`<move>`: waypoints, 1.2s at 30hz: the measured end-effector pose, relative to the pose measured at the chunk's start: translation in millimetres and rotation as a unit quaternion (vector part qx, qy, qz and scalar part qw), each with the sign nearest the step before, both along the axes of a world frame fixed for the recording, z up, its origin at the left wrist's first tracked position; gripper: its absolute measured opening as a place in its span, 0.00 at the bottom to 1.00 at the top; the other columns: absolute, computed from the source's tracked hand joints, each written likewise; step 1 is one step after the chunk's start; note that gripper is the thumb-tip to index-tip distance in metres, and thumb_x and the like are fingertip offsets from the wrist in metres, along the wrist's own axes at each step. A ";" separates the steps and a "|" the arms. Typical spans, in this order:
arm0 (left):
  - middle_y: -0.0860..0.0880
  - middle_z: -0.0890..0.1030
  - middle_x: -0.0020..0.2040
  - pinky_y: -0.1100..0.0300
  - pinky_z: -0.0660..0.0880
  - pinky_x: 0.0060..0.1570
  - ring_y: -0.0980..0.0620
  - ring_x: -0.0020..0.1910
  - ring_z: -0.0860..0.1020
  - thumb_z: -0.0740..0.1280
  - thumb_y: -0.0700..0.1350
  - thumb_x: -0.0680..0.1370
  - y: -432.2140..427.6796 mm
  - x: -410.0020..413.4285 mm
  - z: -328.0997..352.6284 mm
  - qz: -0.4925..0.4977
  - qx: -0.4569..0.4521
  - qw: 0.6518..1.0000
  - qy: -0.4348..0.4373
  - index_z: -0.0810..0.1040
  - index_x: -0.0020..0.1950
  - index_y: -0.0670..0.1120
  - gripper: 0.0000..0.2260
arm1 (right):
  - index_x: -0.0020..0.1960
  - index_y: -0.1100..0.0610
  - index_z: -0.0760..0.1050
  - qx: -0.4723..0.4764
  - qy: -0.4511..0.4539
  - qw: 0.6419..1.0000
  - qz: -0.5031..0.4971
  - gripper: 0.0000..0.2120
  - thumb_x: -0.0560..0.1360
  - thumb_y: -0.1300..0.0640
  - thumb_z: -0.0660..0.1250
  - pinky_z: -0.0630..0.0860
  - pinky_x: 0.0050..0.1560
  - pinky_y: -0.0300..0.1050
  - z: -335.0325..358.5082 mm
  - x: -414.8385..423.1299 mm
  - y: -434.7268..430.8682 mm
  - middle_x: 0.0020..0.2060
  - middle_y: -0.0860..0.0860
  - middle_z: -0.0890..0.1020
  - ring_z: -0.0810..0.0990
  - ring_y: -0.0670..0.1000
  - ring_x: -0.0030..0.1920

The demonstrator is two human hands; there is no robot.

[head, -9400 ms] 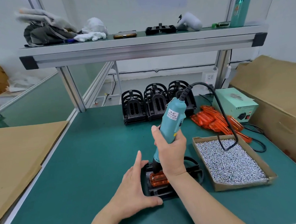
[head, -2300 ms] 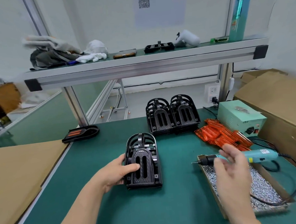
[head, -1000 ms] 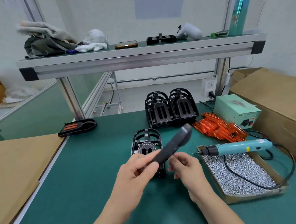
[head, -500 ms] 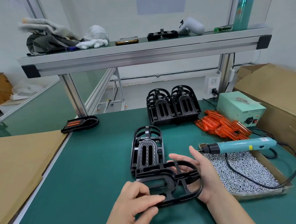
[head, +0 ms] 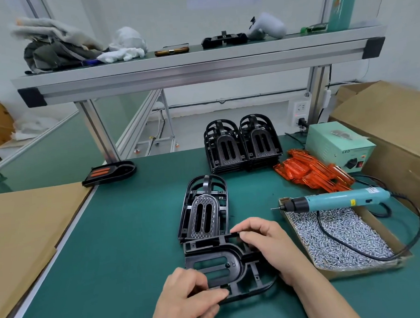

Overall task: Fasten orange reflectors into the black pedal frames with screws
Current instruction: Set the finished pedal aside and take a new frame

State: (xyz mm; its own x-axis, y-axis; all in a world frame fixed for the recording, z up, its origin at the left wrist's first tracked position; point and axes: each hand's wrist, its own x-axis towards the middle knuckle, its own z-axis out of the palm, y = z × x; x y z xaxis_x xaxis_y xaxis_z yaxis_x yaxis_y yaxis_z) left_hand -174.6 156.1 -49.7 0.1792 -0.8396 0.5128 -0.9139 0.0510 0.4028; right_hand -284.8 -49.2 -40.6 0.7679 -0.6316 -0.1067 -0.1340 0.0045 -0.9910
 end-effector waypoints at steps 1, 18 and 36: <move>0.54 0.76 0.39 0.55 0.78 0.40 0.54 0.39 0.75 0.71 0.49 0.72 0.9 0.2 1.8 0.015 0.020 0.999 0.023 0.81 0.52 0.63 0.12 | 0.45 0.53 0.86 -0.025 0.006 1.000 0.002 0.12 0.77 0.66 0.67 0.74 0.44 0.39 0.7 -0.2 0.7 0.36 0.49 0.83 0.77 0.46 0.37; 0.59 0.74 0.42 0.62 0.70 0.46 0.55 0.44 0.74 0.71 0.51 0.70 9.0 -6.9 -17.9 0.053 0.031 0.998 0.021 0.83 0.49 0.65 0.11 | 0.38 0.51 0.81 -0.154 0.054 0.987 -0.005 0.08 0.74 0.61 0.73 0.72 0.42 0.31 -9.2 -2.1 0.9 0.34 0.42 0.83 0.78 0.38 0.36; 0.56 0.76 0.42 0.57 0.74 0.41 0.55 0.40 0.73 0.68 0.49 0.72 -22.9 17.0 -25.7 0.021 -0.001 1.000 -0.007 0.86 0.49 0.59 0.10 | 0.48 0.55 0.83 -0.375 0.131 0.891 -0.219 0.05 0.77 0.63 0.69 0.73 0.51 0.46 16.6 -46.8 -49.0 0.44 0.49 0.83 0.80 0.51 0.46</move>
